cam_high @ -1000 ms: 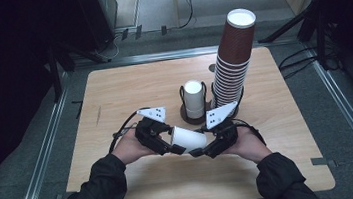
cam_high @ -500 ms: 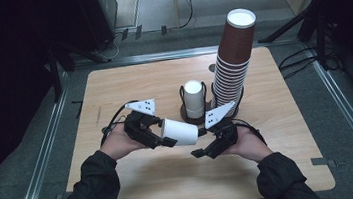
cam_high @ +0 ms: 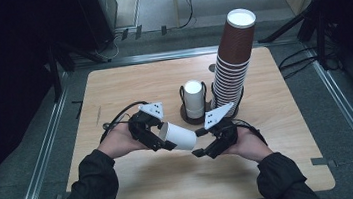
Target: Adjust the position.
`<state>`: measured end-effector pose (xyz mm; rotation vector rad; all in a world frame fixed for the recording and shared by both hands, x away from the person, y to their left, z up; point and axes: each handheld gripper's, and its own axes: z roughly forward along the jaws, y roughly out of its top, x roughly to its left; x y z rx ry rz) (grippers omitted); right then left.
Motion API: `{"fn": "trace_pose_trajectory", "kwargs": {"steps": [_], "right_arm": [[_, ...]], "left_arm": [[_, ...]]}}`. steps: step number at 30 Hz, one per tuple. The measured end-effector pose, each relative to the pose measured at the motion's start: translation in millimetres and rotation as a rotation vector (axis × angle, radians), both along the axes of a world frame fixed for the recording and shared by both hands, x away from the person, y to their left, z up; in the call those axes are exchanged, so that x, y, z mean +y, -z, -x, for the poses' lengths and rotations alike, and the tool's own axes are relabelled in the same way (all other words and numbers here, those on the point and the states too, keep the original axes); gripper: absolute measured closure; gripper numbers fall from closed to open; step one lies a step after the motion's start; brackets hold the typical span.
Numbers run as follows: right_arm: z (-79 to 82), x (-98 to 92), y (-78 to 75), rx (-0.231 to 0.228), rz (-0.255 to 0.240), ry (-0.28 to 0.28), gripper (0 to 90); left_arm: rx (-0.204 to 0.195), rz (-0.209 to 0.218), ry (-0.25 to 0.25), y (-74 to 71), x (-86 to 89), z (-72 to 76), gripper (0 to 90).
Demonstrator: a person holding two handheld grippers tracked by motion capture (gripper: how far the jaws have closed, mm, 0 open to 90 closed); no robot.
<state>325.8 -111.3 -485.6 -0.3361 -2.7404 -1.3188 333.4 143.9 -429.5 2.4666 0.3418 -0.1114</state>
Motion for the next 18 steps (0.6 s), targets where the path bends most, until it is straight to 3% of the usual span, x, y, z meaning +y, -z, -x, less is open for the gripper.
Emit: {"fn": "trace_pose_trajectory", "kwargs": {"steps": [8,12,13,18], "right_arm": [[-0.6,0.3,0.9,-0.008,0.003,0.004,26.7],[0.4,2.0,2.3,0.004,0.016,0.003,26.8],[-0.3,2.4,2.9,-0.011,0.016,-0.001,26.8],[1.3,6.1,5.1,-0.006,0.040,-0.006,26.8]], "left_arm": [[0.009,-0.101,-0.023,10.2,-8.7,-2.3,30.1],[-0.013,-0.164,-0.033,13.4,-13.4,-2.8,29.9],[-0.021,-0.182,-0.032,14.2,-15.3,-2.9,29.9],[-0.015,-0.186,-0.015,14.1,-21.5,-2.0,29.6]]}}
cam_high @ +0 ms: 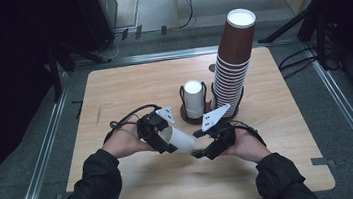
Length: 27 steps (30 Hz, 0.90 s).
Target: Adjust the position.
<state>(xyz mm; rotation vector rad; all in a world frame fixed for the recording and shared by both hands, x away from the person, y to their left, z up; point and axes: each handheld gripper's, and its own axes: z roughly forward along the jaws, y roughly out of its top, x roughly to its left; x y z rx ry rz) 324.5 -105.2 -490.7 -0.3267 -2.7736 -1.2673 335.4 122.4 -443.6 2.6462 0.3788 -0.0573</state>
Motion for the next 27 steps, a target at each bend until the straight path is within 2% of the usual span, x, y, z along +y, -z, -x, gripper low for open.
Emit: {"fn": "trace_pose_trajectory", "kwargs": {"steps": [6,8,18,27], "right_arm": [[0.6,3.3,1.0,-0.007,0.004,-0.007,26.7],[1.6,4.4,1.4,-0.001,0.010,-0.011,26.6],[5.8,12.2,3.0,-0.026,0.018,-0.041,26.7],[9.0,15.0,2.6,-0.049,0.027,-0.073,34.5]], "left_arm": [[0.002,0.005,0.044,-2.2,-10.0,3.7,29.5],[0.008,0.006,0.053,-2.3,-12.9,5.4,29.4],[0.014,0.024,0.089,-4.1,-23.0,11.5,29.3],[0.009,0.019,0.103,-2.1,-26.3,13.0,29.0]]}}
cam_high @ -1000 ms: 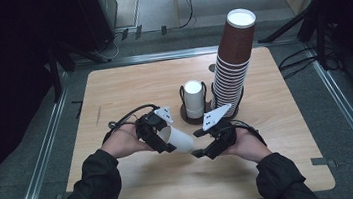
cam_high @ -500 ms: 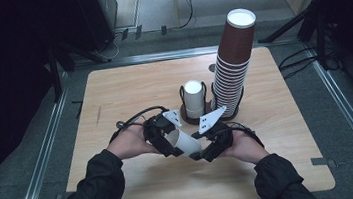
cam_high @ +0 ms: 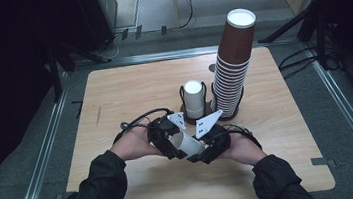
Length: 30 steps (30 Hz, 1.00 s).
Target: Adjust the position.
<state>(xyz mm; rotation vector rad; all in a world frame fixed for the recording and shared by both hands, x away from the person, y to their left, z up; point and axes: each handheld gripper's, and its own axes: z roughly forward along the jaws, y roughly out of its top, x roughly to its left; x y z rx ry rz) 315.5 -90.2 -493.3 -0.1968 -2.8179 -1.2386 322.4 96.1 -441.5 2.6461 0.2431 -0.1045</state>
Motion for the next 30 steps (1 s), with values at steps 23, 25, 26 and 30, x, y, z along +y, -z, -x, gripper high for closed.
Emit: {"fn": "trace_pose_trajectory", "kwargs": {"steps": [23,25,26,30], "right_arm": [[-4.1,-9.2,-3.6,-0.022,-0.020,0.035,34.3],[-4.3,-10.7,-4.7,-0.018,-0.027,0.044,34.3],[-4.8,-11.3,-5.1,-0.022,-0.033,0.043,34.3],[-5.8,-13.2,-6.1,-0.024,-0.046,0.046,34.2]], "left_arm": [[-0.044,0.155,-0.078,-5.7,25.4,0.1,8.3],[-0.033,0.192,-0.092,-5.5,30.0,0.4,8.2],[-0.038,0.200,-0.100,-5.7,32.0,0.3,8.3],[-0.032,0.252,-0.132,-1.9,35.6,1.8,8.3]]}}
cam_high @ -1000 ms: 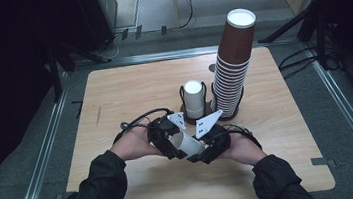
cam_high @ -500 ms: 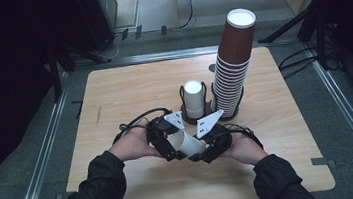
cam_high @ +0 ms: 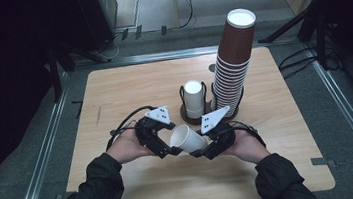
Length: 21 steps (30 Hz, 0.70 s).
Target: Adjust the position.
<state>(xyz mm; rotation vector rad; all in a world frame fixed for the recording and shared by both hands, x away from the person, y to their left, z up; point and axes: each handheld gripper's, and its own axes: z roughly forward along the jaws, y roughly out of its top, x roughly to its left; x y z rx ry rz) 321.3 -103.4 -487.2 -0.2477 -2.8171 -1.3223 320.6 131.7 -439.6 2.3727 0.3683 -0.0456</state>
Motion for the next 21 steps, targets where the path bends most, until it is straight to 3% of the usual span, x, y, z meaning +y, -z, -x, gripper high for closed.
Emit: {"fn": "trace_pose_trajectory", "kwargs": {"steps": [8,21], "right_arm": [[-0.8,-2.2,-1.6,0.007,-0.013,0.011,34.1],[-2.2,-5.0,-3.9,0.046,-0.061,0.017,34.1]], "left_arm": [[0.017,0.103,-0.016,6.7,0.8,0.7,8.3],[0.039,0.183,-0.069,11.6,-4.9,-1.1,9.3]]}}
